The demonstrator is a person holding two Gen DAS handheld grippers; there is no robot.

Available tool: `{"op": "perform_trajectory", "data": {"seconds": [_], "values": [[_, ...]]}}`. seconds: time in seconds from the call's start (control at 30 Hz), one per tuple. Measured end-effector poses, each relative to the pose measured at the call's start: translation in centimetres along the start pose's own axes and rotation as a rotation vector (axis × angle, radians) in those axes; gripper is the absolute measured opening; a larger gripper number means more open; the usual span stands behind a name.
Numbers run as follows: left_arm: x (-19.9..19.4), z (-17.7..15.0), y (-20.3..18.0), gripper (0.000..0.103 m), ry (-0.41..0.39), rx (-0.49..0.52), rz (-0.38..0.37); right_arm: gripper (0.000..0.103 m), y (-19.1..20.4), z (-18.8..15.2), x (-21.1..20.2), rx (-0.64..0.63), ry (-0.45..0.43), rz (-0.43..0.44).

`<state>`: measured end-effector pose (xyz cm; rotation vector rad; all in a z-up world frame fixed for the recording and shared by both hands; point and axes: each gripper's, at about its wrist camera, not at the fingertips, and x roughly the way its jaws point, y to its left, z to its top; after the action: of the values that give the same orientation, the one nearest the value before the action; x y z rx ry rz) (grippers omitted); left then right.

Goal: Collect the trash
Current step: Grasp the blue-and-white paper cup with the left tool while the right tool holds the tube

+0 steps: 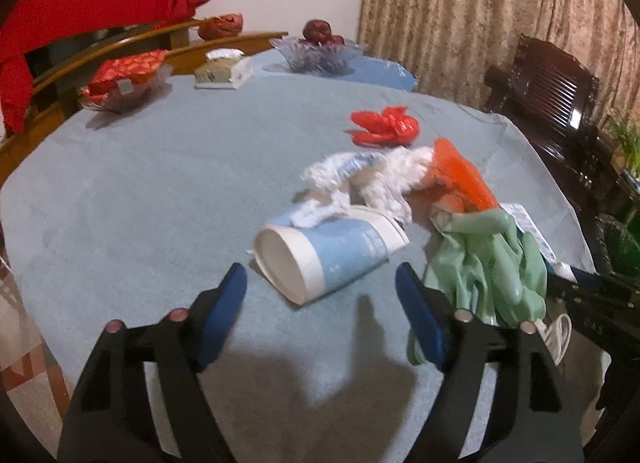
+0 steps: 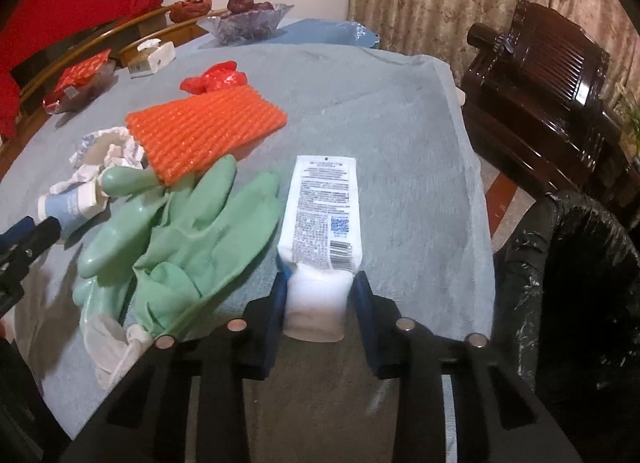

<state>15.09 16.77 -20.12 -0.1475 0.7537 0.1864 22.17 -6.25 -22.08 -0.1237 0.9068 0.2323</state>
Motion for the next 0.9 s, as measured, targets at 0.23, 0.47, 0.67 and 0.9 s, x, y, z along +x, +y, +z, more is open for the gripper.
{"op": "perform_trajectory", "data": {"seconds": [0.23, 0.47, 0.67, 0.9], "values": [[-0.4, -0.6, -1.8, 0.058, 0.031, 0.014, -0.094, 0.031, -0.9, -0.1, -0.2, 0.010, 0.002, -0.033], [-2.0, 0.0, -1.5, 0.075, -0.023, 0.025, -0.043, 0.031, -0.8, 0.1, 0.0, 0.016, -0.003, -0.027], [-0.8, 1.2, 0.8, 0.088, -0.029, -0.003, -0.007, 0.031, -0.6, 0.1, 0.1, 0.018, -0.011, -0.027], [2.2, 1.6, 1.1, 0.089, 0.023, -0.015, -0.037, 0.031, -0.6, 0.1, 0.3, 0.027, -0.022, -0.015]]}}
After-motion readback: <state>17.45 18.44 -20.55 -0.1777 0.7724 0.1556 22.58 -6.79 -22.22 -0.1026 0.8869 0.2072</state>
